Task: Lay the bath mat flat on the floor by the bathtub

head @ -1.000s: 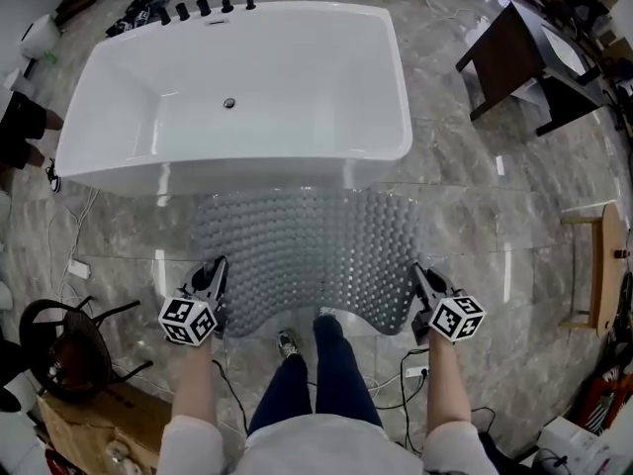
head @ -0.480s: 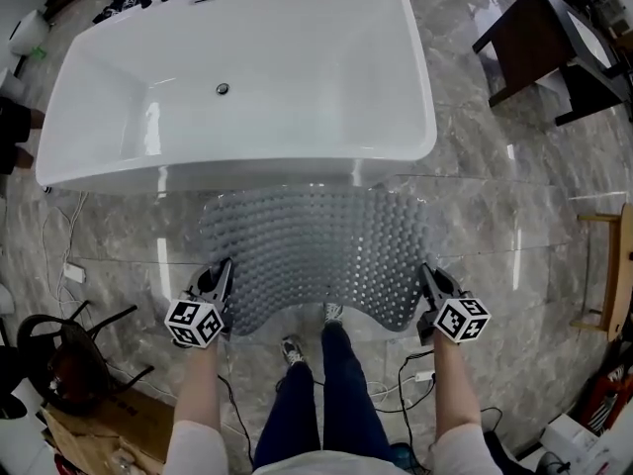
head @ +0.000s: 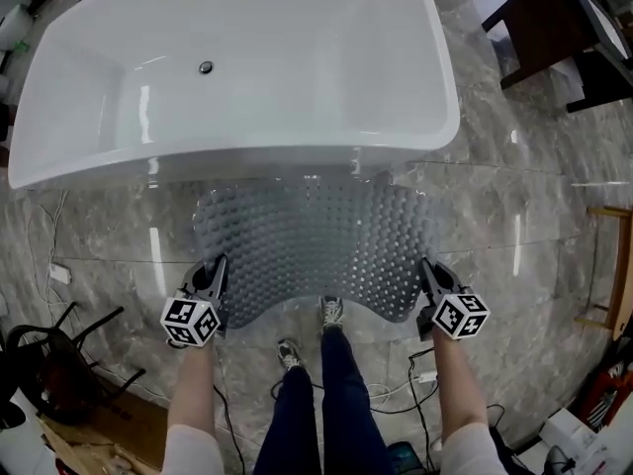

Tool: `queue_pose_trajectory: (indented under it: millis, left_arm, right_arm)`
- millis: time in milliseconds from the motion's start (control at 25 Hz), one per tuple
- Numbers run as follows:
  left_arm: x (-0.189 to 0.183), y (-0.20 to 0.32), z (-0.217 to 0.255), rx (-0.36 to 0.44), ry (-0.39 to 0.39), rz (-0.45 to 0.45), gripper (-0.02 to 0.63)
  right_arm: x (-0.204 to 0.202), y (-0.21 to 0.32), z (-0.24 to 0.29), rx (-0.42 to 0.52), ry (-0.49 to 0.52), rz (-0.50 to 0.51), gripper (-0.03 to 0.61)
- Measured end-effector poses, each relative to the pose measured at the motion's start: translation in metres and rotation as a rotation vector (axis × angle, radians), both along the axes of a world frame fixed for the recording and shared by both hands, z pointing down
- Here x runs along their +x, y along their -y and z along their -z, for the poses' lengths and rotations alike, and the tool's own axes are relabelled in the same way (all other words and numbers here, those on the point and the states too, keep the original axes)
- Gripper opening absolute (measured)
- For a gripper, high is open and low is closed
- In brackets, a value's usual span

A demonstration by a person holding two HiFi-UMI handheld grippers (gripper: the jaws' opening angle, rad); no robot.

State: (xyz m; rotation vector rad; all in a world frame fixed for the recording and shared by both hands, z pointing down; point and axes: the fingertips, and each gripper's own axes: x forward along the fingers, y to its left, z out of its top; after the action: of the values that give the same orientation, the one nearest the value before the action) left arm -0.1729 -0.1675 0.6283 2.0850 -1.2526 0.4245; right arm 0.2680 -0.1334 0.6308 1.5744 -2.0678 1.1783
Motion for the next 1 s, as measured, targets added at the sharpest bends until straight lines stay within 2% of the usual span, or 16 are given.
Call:
queue_pose_trajectory:
  millis: [360,600,1000]
  left_arm:
    - [0.002,0.0,-0.094,-0.032,0.047,-0.025,0.041]
    - [0.001,0.008,-0.146,-0.041,0.118,-0.038,0.041]
    - [0.005,0.008,-0.22,-0.087,0.142,-0.027,0.043]
  right_arm:
    - [0.001,-0.002,-0.097,-0.046,-0.026,0.006,0.04]
    - [0.008,0.005,-0.151,-0.059,-0.05,0.03,0.04]
    - [0.01,0.011,-0.221,-0.094,-0.054,0.031,0.04]
